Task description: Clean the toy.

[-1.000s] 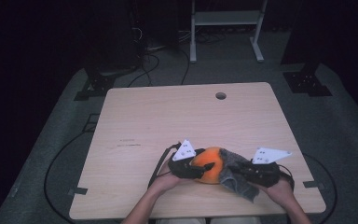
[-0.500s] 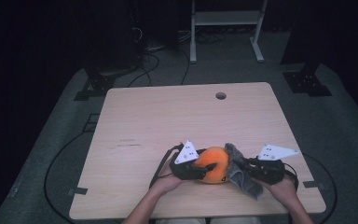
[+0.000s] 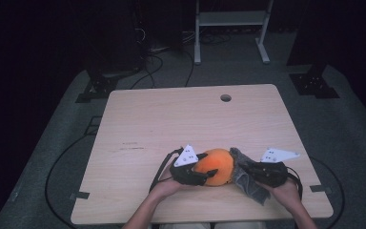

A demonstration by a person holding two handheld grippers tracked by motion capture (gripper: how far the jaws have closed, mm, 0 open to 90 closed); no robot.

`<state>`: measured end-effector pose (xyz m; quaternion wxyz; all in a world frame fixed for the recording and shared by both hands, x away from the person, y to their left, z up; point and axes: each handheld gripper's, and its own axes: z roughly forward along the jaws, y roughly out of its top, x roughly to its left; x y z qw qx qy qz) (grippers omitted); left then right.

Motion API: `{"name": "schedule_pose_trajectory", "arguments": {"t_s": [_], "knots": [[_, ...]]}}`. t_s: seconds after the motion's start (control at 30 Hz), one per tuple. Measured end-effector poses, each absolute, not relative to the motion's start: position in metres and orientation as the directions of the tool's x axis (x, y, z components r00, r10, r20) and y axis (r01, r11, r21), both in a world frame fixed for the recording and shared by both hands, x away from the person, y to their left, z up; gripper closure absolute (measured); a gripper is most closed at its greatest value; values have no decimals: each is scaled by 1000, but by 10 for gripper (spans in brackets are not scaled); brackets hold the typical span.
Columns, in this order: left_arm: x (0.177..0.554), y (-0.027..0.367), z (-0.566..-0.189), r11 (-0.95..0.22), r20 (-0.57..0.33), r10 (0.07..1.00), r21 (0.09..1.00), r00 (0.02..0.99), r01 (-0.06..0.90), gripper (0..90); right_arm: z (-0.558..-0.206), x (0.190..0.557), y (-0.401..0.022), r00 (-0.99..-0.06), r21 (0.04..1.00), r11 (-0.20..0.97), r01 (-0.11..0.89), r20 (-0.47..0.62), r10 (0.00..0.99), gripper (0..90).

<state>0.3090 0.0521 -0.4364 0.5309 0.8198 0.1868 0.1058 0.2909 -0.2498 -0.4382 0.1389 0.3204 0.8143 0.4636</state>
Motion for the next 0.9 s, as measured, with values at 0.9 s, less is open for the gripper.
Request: {"name": "schedule_pose_trajectory", "arguments": {"t_s": [0.9], "knots": [[321, 58, -440, -361, -213, 403, 857, 890, 368, 112, -439, 286, -247, -808, 865, 350, 359, 100, 581, 809]]}}
